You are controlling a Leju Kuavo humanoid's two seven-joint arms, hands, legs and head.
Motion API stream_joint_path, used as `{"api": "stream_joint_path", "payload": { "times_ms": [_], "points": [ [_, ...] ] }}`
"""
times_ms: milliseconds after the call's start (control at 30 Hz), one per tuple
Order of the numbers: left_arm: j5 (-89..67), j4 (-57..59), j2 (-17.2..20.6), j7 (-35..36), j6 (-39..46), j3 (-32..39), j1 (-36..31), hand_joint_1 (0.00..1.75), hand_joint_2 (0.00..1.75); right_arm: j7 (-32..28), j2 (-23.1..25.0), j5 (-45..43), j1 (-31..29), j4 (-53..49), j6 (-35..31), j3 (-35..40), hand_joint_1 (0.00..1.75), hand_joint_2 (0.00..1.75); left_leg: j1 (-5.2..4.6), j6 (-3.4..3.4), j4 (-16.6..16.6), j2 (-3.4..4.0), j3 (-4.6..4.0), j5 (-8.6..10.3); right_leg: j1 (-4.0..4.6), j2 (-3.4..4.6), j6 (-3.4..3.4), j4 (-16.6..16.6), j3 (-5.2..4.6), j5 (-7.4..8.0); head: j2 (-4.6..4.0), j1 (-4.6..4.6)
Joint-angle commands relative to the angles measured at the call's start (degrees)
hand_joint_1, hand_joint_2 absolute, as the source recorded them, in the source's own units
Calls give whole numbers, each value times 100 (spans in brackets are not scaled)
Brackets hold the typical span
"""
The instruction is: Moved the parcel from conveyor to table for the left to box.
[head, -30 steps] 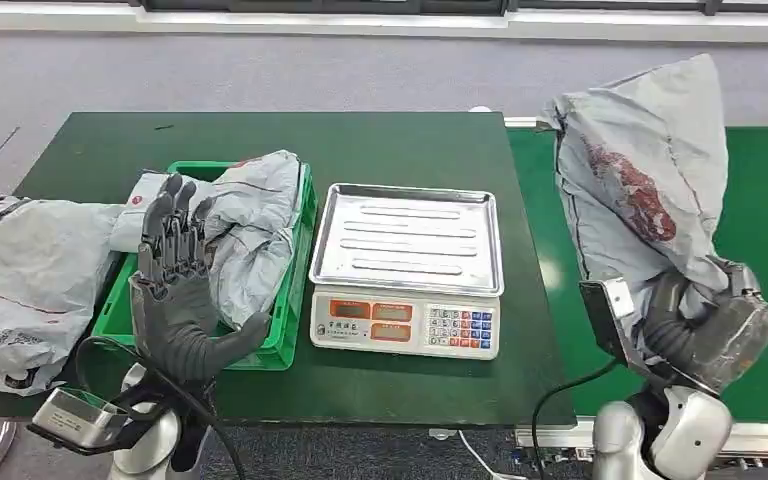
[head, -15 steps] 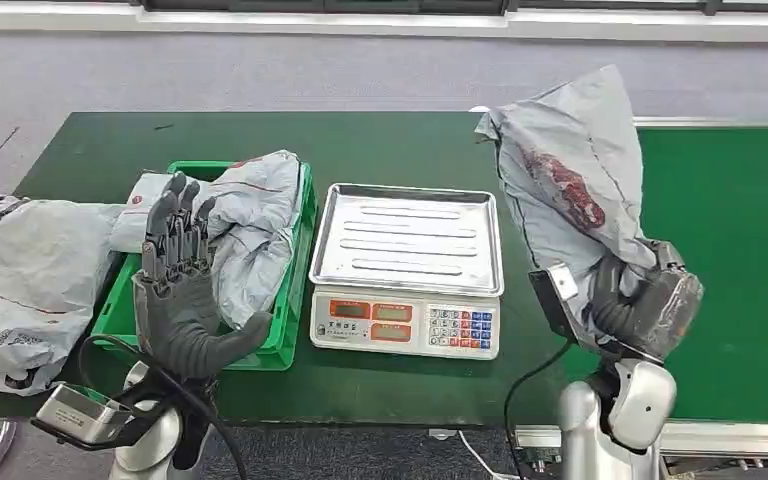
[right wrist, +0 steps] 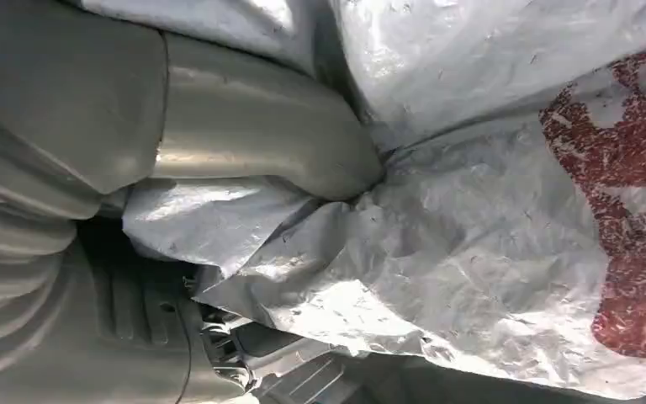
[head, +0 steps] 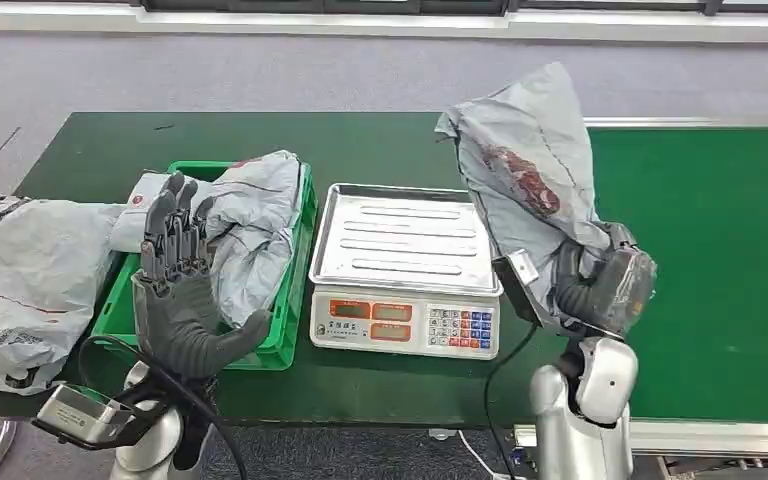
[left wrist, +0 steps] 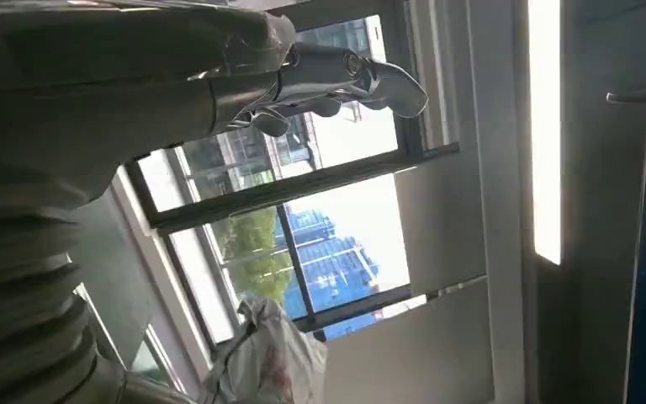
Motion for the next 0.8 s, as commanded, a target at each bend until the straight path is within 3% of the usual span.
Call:
{"api": "stream_joint_path", "payload": {
  "times_ms": [33, 367, 600, 800],
  "points": [
    [13, 308, 197, 24, 44, -200, -188, 0, 175, 35, -1, -41, -496, 835, -5, 341, 175, 175, 3, 5, -8, 12, 18, -4, 5, 11, -10, -11, 15, 2, 0, 0],
    [105, 490, 223, 24, 19, -279, -350, 0, 175, 26, -79, -7, -934, 1453, -5, 690, 175, 175, 1, 2, -3, 9, 8, -1, 2, 11, -8, -3, 4, 4, 0, 0],
    [221, 748, 161, 24, -77, -369, -591, 0, 175, 1141, -602, -7, -1549, 2075, -5, 2073, 175, 175, 0, 3, -5, 9, 10, 2, 2, 10, -8, -6, 4, 6, 0, 0],
    [175, 823, 93, 24, -96, -363, -662, 0, 175, 1238, -508, -7, -1917, 2809, -5, 2243, 175, 175, 2, 4, -11, 7, 21, 2, 5, 7, -12, -13, 17, 6, 0, 0]
  ]
}}
